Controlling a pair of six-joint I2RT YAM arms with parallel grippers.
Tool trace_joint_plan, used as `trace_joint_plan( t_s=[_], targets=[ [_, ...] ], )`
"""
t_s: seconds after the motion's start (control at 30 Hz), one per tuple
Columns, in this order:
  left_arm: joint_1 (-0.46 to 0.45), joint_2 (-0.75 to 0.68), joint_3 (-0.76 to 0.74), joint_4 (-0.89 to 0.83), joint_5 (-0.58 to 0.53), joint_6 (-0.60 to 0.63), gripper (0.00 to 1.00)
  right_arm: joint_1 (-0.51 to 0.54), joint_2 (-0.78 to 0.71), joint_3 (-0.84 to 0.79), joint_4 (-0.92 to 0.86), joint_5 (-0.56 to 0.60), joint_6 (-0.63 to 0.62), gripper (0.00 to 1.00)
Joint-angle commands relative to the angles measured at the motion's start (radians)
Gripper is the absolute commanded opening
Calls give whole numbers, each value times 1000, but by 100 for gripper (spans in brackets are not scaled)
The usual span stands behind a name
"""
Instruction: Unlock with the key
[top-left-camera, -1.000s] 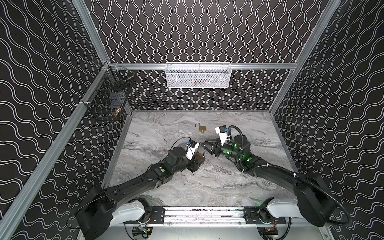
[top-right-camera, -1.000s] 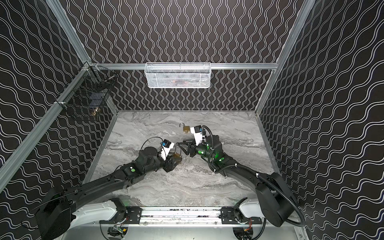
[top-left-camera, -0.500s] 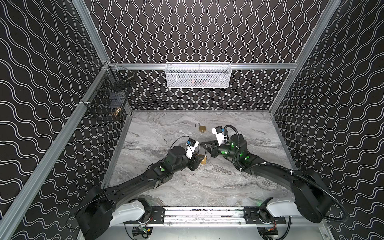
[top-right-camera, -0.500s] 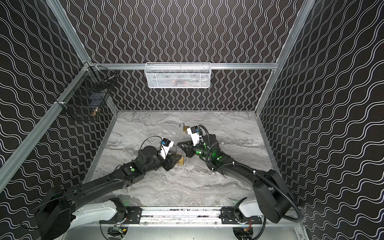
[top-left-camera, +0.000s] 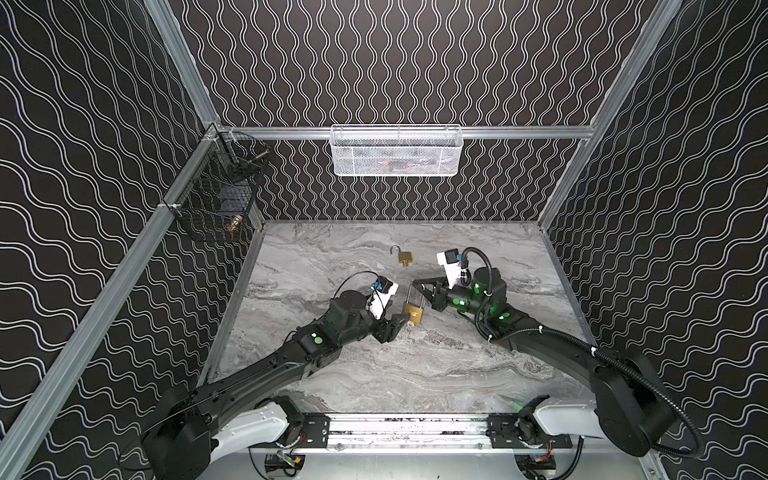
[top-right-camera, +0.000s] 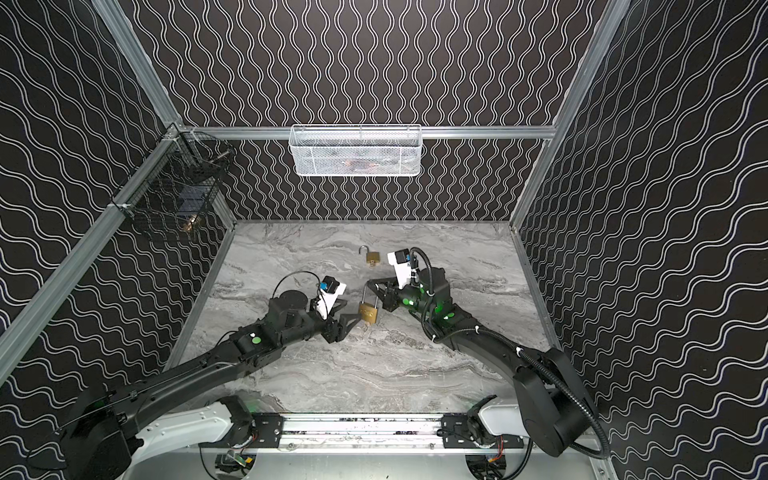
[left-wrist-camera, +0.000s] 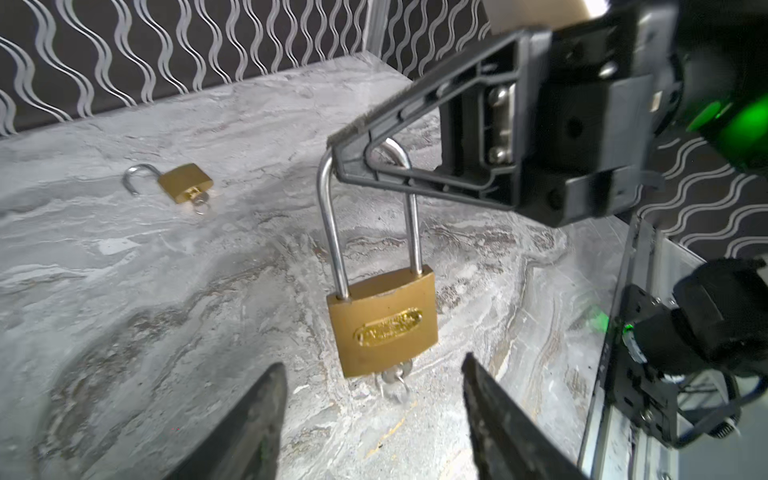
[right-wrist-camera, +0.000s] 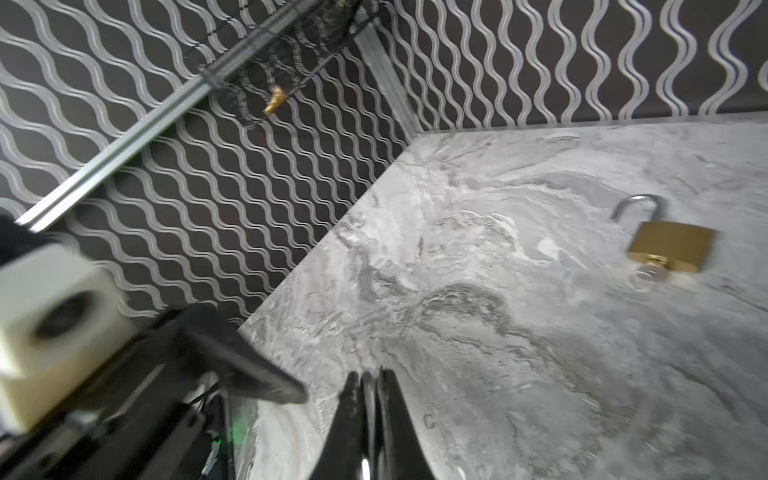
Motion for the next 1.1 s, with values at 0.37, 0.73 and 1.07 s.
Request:
trace_joint_plan(
  t_s=[0.37, 0.73, 1.07],
  targets=[
    [12, 70, -106, 386, 164, 62, 89, 1, -37, -71, 337, -210, 81, 0],
    [49, 117, -109, 435, 355, 28, 28, 1, -54, -63, 306, -195, 57, 0],
    [52, 98, -127, 392, 365, 41, 0, 1, -34, -54, 346, -197, 82, 0]
  ],
)
